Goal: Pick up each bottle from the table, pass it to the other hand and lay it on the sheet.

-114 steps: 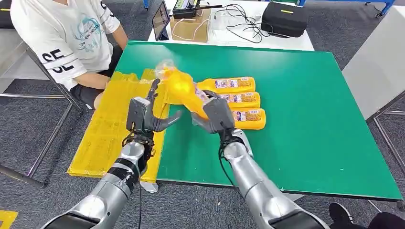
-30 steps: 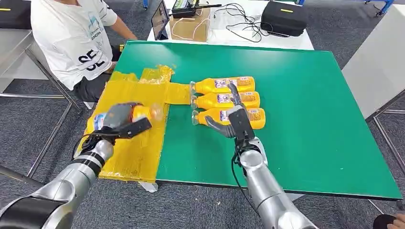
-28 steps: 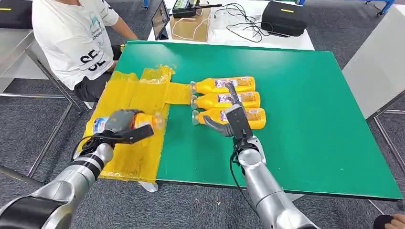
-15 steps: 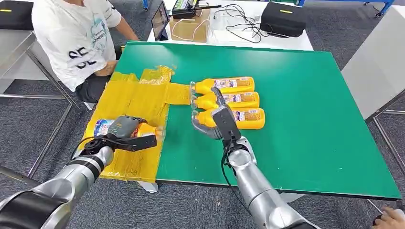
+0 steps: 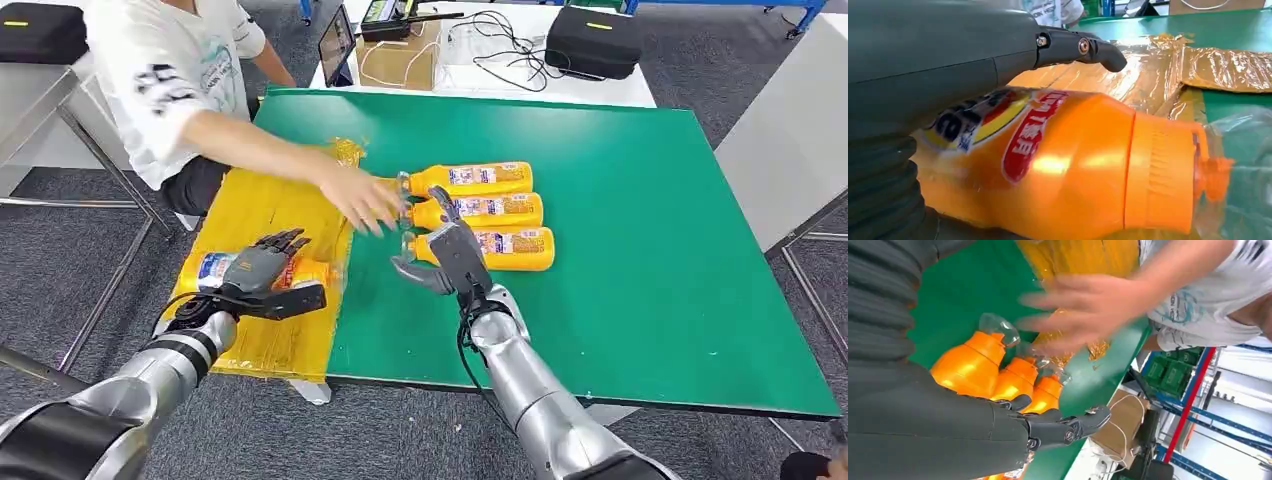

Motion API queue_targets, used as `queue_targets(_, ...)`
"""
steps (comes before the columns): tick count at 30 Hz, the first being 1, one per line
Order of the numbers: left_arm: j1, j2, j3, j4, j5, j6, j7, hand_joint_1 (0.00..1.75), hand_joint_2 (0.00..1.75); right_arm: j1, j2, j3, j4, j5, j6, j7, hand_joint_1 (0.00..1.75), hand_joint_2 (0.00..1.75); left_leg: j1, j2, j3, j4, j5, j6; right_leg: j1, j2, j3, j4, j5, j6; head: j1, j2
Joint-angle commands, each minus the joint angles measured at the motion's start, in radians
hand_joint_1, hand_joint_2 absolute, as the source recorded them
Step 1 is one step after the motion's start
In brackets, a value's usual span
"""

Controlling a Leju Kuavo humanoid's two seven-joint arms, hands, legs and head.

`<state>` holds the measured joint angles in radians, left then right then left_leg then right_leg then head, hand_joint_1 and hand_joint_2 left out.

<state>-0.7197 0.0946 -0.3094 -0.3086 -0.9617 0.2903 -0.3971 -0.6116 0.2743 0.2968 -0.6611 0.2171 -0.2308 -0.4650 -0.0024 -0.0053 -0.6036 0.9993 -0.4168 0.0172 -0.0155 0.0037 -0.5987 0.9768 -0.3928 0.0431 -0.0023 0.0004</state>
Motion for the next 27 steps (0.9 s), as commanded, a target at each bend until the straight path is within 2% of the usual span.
queue_targets(1,0.014,-0.005,0.097,0.038,0.076,-0.017,-0.136,0.00,1.75,-0.059,-0.016,0.026,0.100,0.000,0.005,0.005,0.00,1.75,0.001,0.003,0.003,0.000,-0.002,-0.001,0.001,0.002,0.003,-0.001,-0.001,-0.002,0.000,0.000)
queue_targets(2,0.019,-0.008,0.116,0.029,0.097,-0.016,-0.163,0.00,1.75,-0.059,-0.017,0.025,0.101,-0.001,0.005,0.005,0.00,1.75,0.000,0.002,0.002,0.000,-0.001,-0.001,0.000,0.002,0.002,0.000,0.000,-0.001,0.000,0.000)
queue_targets(3,0.033,-0.018,0.176,0.004,0.165,-0.010,-0.255,0.00,1.75,-0.058,-0.021,0.025,0.104,0.001,0.004,0.003,0.00,1.75,0.001,0.002,0.003,0.000,-0.002,-0.001,0.001,0.002,0.003,0.000,-0.001,-0.002,0.000,0.000)
queue_targets(10,0.035,-0.018,0.177,0.002,0.167,-0.011,-0.258,0.00,1.75,-0.058,-0.023,0.025,0.104,0.000,0.005,0.003,0.00,1.75,0.000,0.000,0.000,0.001,-0.001,-0.001,0.001,0.000,0.000,0.000,-0.001,-0.001,0.000,0.000)
queue_targets(12,0.044,-0.021,0.208,-0.013,0.202,-0.011,-0.301,0.00,1.75,-0.056,-0.023,0.026,0.102,0.002,0.003,0.001,0.00,1.75,0.000,0.001,0.000,0.001,-0.001,-0.001,0.001,0.000,0.000,0.000,-0.001,-0.001,0.000,0.000)
queue_targets(15,0.147,-0.005,0.163,-0.269,0.441,-0.090,-0.301,0.00,1.75,-0.044,-0.034,0.023,0.091,0.003,-0.003,0.002,0.00,1.75,0.000,0.000,0.000,0.000,-0.001,-0.001,0.001,-0.001,0.000,-0.001,-0.001,-0.001,0.000,0.000)
queue_targets(18,0.220,0.026,0.107,-0.438,0.644,-0.092,-0.301,0.00,1.75,-0.035,-0.045,0.022,0.085,0.006,-0.002,0.004,0.00,1.75,0.000,0.000,-0.001,0.000,0.000,0.000,0.000,0.000,-0.001,-0.001,0.000,-0.001,0.000,0.000)
queue_targets(20,0.239,0.030,0.087,-0.475,0.701,-0.141,-0.301,0.00,1.75,-0.030,-0.050,0.022,0.082,0.010,-0.003,0.005,0.00,1.75,0.001,0.000,-0.001,0.000,-0.001,-0.001,0.001,-0.001,-0.001,-0.001,-0.001,-0.001,0.000,0.000)
queue_targets(22,0.288,0.007,0.126,-0.569,0.810,-0.180,-0.301,0.00,1.75,-0.019,-0.059,0.029,0.074,0.026,-0.010,0.016,0.00,1.75,0.001,0.000,-0.002,0.000,-0.001,-0.001,0.001,0.000,-0.002,-0.001,-0.001,-0.001,0.000,0.000)
queue_targets(24,0.310,-0.031,0.204,-0.612,0.903,-0.282,-0.301,0.00,1.75,-0.002,-0.072,0.043,0.058,0.051,-0.015,0.031,0.00,1.75,0.001,-0.001,-0.001,0.000,-0.001,-0.001,0.001,-0.001,-0.002,-0.001,-0.001,-0.001,0.000,0.000)
queue_targets(27,0.297,-0.087,0.310,-0.572,0.928,-0.394,-0.301,0.00,1.75,0.031,-0.103,0.078,0.027,0.115,-0.020,0.081,0.00,1.75,0.002,-0.002,-0.001,0.001,-0.002,-0.001,0.002,-0.003,0.000,-0.001,-0.003,-0.002,0.000,0.000)
